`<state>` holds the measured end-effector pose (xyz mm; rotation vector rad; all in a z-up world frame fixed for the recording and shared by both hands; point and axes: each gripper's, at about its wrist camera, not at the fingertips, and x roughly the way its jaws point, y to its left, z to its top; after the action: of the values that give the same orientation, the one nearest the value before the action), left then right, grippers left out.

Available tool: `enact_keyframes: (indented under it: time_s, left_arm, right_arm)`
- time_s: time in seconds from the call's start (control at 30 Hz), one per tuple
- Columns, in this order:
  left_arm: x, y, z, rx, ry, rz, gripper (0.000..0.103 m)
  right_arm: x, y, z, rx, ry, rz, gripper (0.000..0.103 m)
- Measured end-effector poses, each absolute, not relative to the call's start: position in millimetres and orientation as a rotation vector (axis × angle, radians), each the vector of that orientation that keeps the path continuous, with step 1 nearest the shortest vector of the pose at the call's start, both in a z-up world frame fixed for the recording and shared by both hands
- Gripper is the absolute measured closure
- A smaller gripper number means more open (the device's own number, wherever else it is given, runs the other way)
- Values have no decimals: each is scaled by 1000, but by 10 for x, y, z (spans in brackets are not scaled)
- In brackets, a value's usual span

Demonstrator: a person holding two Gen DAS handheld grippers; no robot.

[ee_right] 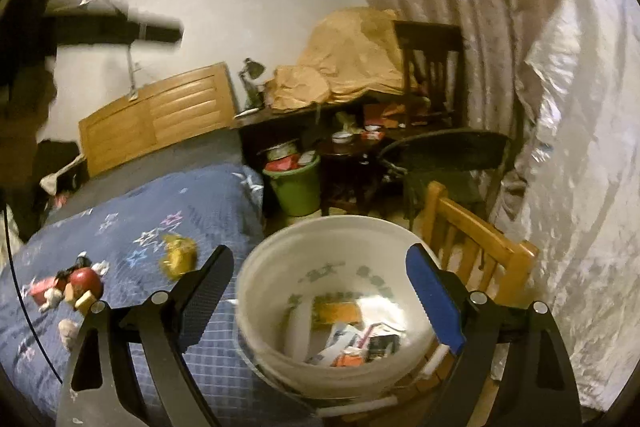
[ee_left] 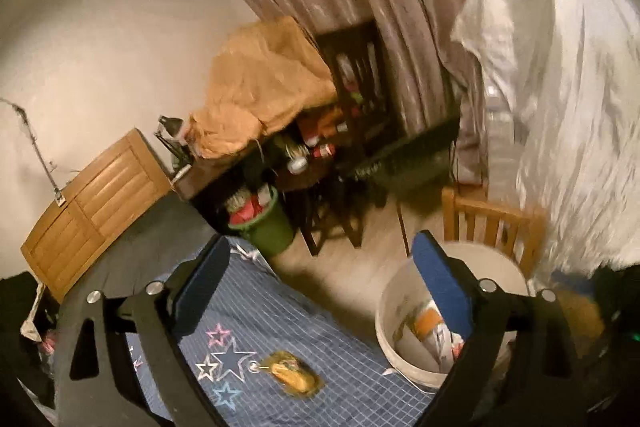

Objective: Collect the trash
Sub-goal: 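Move both tools back over the trash on the bed, then grasp the plaid cloth with the left tool while the right grasps the white mask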

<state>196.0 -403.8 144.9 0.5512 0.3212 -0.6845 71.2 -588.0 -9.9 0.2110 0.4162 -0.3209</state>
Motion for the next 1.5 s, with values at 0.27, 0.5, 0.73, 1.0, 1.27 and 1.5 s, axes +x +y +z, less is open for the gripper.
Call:
enact_keyframes:
  time_s: [0.27,0.5,0.73,1.0,1.27,1.5]
  left_arm:
    - [2348,-2771,1095,521,471,-504,12]
    - [3148,-1123,647,343,678,-293,13]
    - [3993,233,-1,22,927,-186,49]
    - [4343,182,-781,-11,1050,-188,52]
    - [4497,7,-1202,-5,1139,-198,73]
    - [3793,336,-160,-154,850,-218,75]
  right_arm:
    - [876,-5255,-128,220,460,-191,13]
    - [1226,-4549,-354,228,537,-11,13]
    - [1563,-3712,-606,196,612,177,13]
    - [1795,-3358,-853,170,702,218,13]
    - [1787,-3611,-944,203,729,193,13]
    - [1926,-3621,-743,142,662,228,28]
